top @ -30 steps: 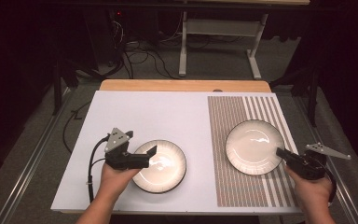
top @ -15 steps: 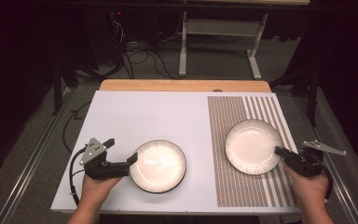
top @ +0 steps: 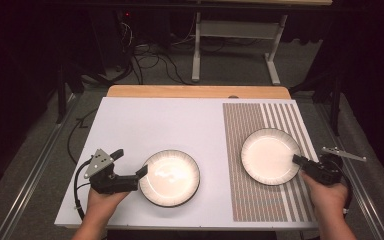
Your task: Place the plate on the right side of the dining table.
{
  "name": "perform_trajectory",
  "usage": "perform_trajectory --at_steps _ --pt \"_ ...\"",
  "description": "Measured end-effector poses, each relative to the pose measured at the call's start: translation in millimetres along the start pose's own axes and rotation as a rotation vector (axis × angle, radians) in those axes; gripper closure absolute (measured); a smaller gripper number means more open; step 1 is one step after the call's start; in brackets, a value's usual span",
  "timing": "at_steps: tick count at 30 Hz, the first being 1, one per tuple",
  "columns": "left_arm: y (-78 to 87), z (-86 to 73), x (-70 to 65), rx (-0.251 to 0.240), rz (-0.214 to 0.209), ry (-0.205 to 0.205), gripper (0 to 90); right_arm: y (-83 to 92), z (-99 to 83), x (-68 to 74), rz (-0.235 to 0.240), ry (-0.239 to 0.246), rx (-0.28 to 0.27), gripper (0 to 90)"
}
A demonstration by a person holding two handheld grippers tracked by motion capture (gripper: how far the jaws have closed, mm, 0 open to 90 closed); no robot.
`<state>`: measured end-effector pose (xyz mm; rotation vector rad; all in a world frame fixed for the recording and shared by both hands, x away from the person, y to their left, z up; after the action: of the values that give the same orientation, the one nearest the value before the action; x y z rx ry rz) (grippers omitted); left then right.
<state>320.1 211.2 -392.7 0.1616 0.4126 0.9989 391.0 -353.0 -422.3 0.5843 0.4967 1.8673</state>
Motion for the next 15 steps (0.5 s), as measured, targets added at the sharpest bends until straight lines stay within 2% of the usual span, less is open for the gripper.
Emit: perform_trajectory --at_steps 5,11,15 --pt "-1.0 0.1 -0.5 0.002 0.001 -0.009 0.1 -6.3 -0.5 -3.0 -0.003 -0.051 0.018 82.0" --pt "-2.3 0.0 0.7 0.007 0.001 -0.009 0.1 -13.1 -1.1 -5.6 -0.012 -0.089 0.035 81.3" --pt "-2.4 0.1 1.7 0.009 0.000 -0.011 0.1 -16.1 -3.5 -7.4 -0.069 -0.064 0.065 81.4"
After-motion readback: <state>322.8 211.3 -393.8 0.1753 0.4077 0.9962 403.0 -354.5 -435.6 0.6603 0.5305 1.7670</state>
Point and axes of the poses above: each handheld gripper's, and its own axes: y roughly backward along the jaws, z roughly out of its top, x roughly to its left, the point moved 3 cm from there along -y, roughly forward along the jaws, and after that the axes turned 8 degrees about y, right-handed, at the moved point
